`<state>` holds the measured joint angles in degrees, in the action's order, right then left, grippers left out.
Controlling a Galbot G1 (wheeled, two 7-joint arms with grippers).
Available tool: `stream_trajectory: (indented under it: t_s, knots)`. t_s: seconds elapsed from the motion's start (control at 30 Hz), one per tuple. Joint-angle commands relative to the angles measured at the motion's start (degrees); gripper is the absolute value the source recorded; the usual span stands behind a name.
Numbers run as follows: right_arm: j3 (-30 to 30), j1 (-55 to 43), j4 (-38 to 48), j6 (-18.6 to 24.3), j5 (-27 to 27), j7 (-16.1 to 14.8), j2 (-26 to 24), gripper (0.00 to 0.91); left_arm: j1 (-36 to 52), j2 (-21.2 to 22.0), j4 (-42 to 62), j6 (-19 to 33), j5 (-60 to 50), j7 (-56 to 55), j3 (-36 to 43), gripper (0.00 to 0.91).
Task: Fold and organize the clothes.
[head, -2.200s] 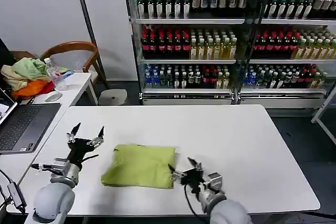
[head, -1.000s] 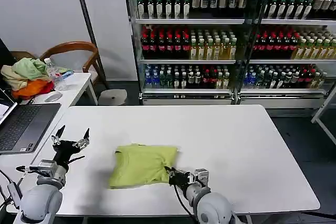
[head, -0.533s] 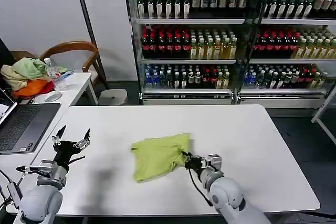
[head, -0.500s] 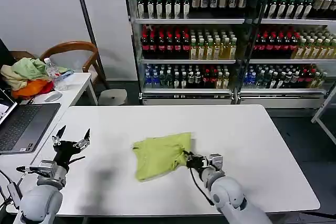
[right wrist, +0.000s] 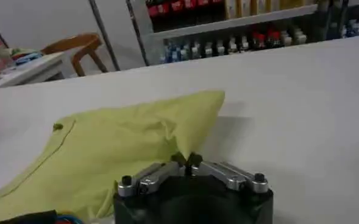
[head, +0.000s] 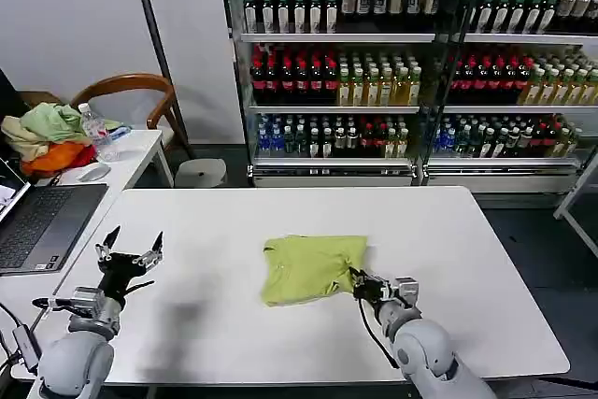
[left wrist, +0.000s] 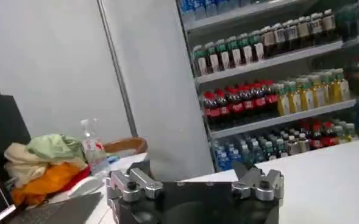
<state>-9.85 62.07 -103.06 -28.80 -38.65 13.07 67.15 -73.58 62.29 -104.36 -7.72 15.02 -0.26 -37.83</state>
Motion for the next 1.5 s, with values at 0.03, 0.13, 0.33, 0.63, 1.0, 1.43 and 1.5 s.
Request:
stream_trajectory:
  t_s: [0.03, 0.13, 0.33, 0.63, 1.0, 1.43, 1.5]
  knots:
    - [-1.55, 1.33, -0.18, 0.65, 1.11, -0.27, -0.23, 0.000, -0.05, 0.21, -0.14, -0.07, 0.05, -0.09, 0.27, 0.907]
    - [-1.67, 0.88, 0.38, 0.81, 1.97, -0.70, -0.26, 0.000, -0.04, 0.42, -0.13, -0.08, 0.05, -0.14, 0.38, 0.907]
    - [-1.64, 0.70, -0.01, 0.42, 3.63, -2.61, -0.62, 0.907, 0.15, 0.58, -0.31, -0.13, 0.03, -0.19, 0.61, 0.907]
    - [-4.91, 3.60, -6.66, 2.57, 10.61, -2.43, -3.69, 0.907, 0.49, 0.23, -0.82, -0.22, 0.48, -0.20, 0.77, 0.907]
    - [-13.71, 2.08, -5.83, 15.75, 25.49, -4.94, -6.64, 0.907, 1.40, -0.26, -2.75, 0.88, 1.76, 0.41, 3.98, 0.907]
    - [-17.71, -0.49, 0.22, 18.54, 22.18, -6.65, -7.09, 0.907, 2.08, -0.69, -2.71, 4.24, 2.24, 2.25, 4.99, 0.907]
    - [-17.76, -0.26, 0.74, 18.94, 22.17, -6.90, -7.10, 0.907, 2.16, -0.80, -2.21, 4.89, 0.89, 2.32, 4.99, 0.907]
